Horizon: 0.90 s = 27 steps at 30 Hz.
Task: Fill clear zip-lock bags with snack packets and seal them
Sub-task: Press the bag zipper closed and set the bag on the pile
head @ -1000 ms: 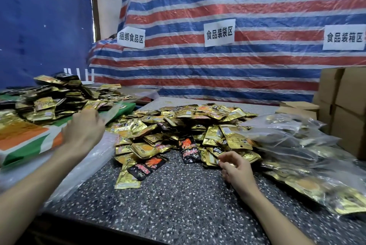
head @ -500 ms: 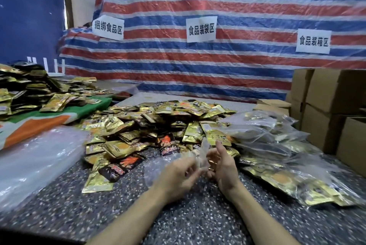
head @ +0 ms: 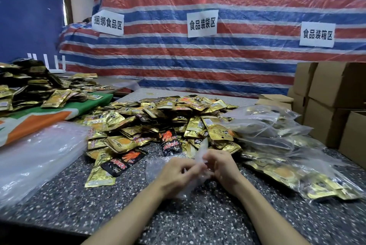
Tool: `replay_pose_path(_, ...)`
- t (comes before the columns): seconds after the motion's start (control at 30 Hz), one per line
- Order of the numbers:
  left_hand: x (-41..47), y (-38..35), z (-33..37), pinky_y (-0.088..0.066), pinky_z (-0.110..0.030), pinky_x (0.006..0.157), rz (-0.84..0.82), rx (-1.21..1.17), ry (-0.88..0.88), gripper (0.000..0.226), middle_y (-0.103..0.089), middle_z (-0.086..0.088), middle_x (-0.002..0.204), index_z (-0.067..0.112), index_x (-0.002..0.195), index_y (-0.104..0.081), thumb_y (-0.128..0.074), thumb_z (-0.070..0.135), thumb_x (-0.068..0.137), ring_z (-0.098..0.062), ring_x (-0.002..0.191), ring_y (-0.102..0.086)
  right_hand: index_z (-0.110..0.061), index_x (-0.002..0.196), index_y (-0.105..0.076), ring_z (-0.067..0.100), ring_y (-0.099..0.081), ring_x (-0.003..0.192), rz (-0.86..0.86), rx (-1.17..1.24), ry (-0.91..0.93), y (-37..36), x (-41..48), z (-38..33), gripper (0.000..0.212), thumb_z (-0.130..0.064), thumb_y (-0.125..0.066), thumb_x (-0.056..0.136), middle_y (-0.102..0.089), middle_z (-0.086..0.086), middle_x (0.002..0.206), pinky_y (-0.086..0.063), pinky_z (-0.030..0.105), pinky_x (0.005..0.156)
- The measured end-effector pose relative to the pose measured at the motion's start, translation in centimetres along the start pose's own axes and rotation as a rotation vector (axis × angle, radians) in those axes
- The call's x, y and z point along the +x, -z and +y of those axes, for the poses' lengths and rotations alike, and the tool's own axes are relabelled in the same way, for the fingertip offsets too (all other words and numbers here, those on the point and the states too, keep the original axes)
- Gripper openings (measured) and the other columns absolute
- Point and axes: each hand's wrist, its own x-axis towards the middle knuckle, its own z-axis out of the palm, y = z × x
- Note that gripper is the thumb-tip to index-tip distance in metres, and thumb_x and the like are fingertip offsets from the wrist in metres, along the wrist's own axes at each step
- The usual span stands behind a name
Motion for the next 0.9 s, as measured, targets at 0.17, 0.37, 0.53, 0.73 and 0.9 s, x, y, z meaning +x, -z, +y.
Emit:
replay_pose_path(0.17,0.6,0.7,-0.3,-0.037,-0.022,0.048,0.210,-0.423,0.213,0.084,-0.059,-0.009,0.061,0.002,0.069,-0.063,-0.053,0.085,0.068,-0.018,0.049,-0.050,-0.007,0.077,-0.075,0.015,-0.051,0.052,-0.179,-0.013,0.018,-0.1,-0.4,0.1,0.010,-0.015,-0.075,0.072,-0.062,0.009,0.067,-0.037,0.021,0.045)
replay_pose_path(0.37,0.8,0.7,-0.4,-0.045,-0.025,0.053,0.224,-0.322,0.220,0.023,-0.064,-0.010,0.072,0.004,0.079,-0.068,-0.062,0.021,0.094,-0.023,0.062,-0.059,-0.006,0.076,-0.075,0.014,-0.051,0.048,-0.218,-0.101,0.034,-0.5,-0.9,-0.2,0.019,-0.025,-0.078,0.077,-0.065,0.008,0.064,-0.036,0.018,0.041)
replay_pose_path(0.53,0.8,0.9,-0.7,-0.040,-0.021,0.050,0.433,-0.434,0.310,0.039,-0.050,0.001,0.054,0.013,0.061,-0.057,-0.055,0.022,0.099,-0.015,0.048,-0.046,-0.015,0.055,-0.062,0.014,-0.034,0.041,0.115,-0.060,0.028,0.1,-0.8,-0.9,0.018,-0.021,-0.061,0.072,-0.046,0.000,0.048,-0.026,0.019,0.040)
replay_pose_path(0.73,0.8,1.3,-1.0,-0.038,-0.024,0.042,0.530,-0.542,0.300,0.044,-0.054,-0.002,0.054,0.020,0.054,-0.058,-0.054,0.016,0.098,-0.016,0.046,-0.047,-0.013,0.070,-0.047,0.021,-0.046,0.075,0.630,-0.267,0.168,1.2,-0.5,-1.2,0.029,0.008,-0.067,0.067,-0.056,0.005,0.081,-0.037,0.033,0.064)
replay_pose_path(0.9,1.0,1.1,-1.4,-0.035,-0.024,0.044,0.478,-0.528,0.345,0.040,-0.049,0.002,0.053,0.017,0.060,-0.053,-0.052,0.024,0.100,-0.015,0.045,-0.043,-0.019,0.092,-0.074,0.003,-0.057,0.103,0.338,-0.451,0.625,0.4,-1.7,-1.7,0.027,0.004,-0.066,0.081,-0.061,-0.005,0.114,-0.049,0.024,0.080)
